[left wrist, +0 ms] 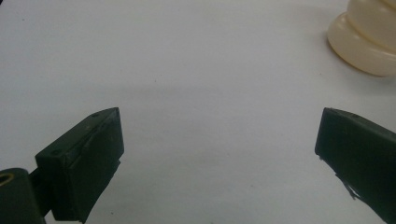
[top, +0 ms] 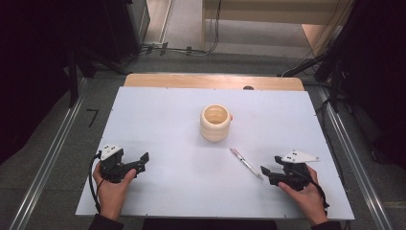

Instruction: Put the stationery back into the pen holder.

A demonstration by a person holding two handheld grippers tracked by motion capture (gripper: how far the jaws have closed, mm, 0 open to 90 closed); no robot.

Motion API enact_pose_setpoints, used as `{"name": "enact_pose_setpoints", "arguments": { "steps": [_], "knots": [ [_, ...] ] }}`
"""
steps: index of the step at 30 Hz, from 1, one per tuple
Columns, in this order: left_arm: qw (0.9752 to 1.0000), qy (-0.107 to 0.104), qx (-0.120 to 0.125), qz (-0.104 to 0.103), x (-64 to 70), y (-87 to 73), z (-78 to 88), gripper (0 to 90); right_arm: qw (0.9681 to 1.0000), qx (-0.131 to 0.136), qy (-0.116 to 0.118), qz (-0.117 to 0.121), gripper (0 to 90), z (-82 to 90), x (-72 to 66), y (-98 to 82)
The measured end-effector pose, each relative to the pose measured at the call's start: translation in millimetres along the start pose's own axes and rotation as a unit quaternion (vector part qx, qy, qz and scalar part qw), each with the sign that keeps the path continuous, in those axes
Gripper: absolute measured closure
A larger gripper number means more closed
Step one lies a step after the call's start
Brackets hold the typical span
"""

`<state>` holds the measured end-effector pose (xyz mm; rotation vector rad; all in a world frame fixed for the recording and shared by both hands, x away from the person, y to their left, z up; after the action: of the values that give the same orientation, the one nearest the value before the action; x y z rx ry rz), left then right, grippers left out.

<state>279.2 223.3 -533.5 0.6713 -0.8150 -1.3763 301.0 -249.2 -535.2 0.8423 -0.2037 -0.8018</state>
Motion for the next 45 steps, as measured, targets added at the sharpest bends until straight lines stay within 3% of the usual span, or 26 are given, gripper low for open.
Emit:
{"name": "enact_pose_setpoints", "arguments": {
  "steps": [16, 22, 29, 35, 45],
  "knots": [
    [1.0000, 0.000, -0.002, 0.000, 0.3, -0.5, -0.6, 1.9, 0.9996, -0.019, 0.021, 0.010, 37.3, -13.2, -12.6, 0.7],
    [1.0000, -0.001, -0.002, -0.001, 0.4, -0.7, -0.7, 1.9, 0.9993, -0.026, 0.026, 0.011, 48.7, -16.3, -13.9, 0.3],
    [1.0000, -0.001, -0.004, -0.001, 0.7, -0.8, -1.5, 1.9, 0.9983, -0.035, 0.037, 0.028, 53.6, -19.3, -19.5, 0.0],
    [1.0000, -0.001, -0.003, -0.002, 0.6, -0.7, -1.1, 1.9, 0.9979, -0.037, 0.031, 0.043, 59.9, -21.4, -23.2, 0.3],
    [1.0000, -0.001, -0.002, -0.003, 0.4, -0.7, -1.2, 1.8, 0.9974, -0.045, 0.039, 0.042, 67.8, -25.8, -25.6, -2.1]
  ]
}}
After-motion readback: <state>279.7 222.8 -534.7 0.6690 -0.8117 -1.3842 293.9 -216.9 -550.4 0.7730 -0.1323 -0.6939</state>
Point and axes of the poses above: each handheld gripper's, and its own axes: z roughly backward along the jaws, y roughly out of its top, x roughly to its right, the point moved 6 cm from there along -z, roughly forward along the jaws, and after that the axes turned 11 degrees about y, right-handed, at the moved point
